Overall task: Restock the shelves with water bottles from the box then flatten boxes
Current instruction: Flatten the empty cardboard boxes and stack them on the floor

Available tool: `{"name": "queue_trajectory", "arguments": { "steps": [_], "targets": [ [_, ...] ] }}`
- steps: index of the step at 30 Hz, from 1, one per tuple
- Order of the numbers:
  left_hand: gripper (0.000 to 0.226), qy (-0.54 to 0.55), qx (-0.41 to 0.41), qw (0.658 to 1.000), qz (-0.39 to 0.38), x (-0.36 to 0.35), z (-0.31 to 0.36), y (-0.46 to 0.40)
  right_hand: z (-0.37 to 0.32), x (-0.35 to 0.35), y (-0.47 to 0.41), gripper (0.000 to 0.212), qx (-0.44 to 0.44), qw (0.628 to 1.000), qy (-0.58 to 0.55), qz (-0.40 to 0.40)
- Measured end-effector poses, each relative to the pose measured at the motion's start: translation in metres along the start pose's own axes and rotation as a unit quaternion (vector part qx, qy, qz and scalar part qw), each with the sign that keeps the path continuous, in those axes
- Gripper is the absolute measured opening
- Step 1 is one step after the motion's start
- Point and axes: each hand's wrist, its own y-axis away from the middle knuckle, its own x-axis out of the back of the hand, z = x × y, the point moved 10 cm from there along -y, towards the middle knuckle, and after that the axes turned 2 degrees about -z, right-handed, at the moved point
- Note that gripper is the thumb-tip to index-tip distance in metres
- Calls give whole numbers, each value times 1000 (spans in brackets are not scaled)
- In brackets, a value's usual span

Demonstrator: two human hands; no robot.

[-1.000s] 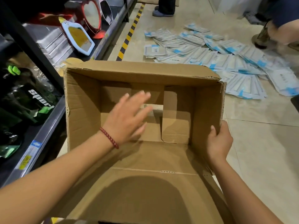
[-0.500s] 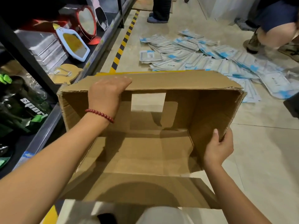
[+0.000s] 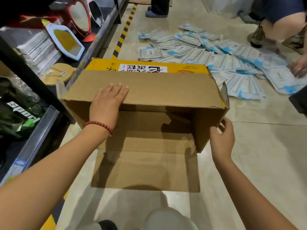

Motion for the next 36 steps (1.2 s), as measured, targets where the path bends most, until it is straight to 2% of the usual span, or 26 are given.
{"name": "queue_trajectory", "arguments": {
  "steps": [2, 4, 8, 10, 12, 18, 22, 24, 27, 28, 31, 33, 36],
  "targets": [
    [74, -1, -11, 1000, -6, -1, 2, 4, -25, 11, 0, 45, 46, 998, -33, 19],
    [72, 4, -27, 999, -31, -5, 2, 11, -49, 13, -3, 52, 75, 997, -31, -3],
    [92, 24, -51, 988, -146, -17, -3, 22, -76, -8, -10, 44, 141, 976, 137, -97],
    [103, 22, -64, 980, -188, -15, -5, 26, -75, -22, -10, 54, 139, 956, 210, -149],
    [111, 19, -65, 977, -204, -7, -6, 26, -78, -25, -9, 69, 145, 944, 251, -156],
    [126, -17, -47, 993, -110, 39, -3, 13, -99, -3, -3, 88, 142, 967, 183, -102],
    [123, -47, -63, 997, -27, 84, 12, 12, -115, 16, 3, 71, 186, 965, 174, -63],
    [104, -35, -83, 996, 9, 105, 24, 14, -116, 27, 6, 59, 188, 966, 174, -44],
    [43, -11, -140, 985, 104, 137, 40, 29, -112, 40, 14, 52, 203, 963, 176, -22],
    [35, -3, -147, 982, 116, 142, 41, 35, -110, 45, 15, 50, 205, 963, 174, -10],
    [43, -4, -171, 979, 112, 138, 52, 60, -106, 55, 15, 24, 212, 958, 193, 17],
    [54, -34, -200, 974, 99, 121, 61, 74, -106, 47, 16, 12, 243, 941, 232, -35],
    [67, -41, -211, 976, 22, 84, 55, 75, -111, 33, 27, 20, 317, 895, 284, -132]
  ]
}}
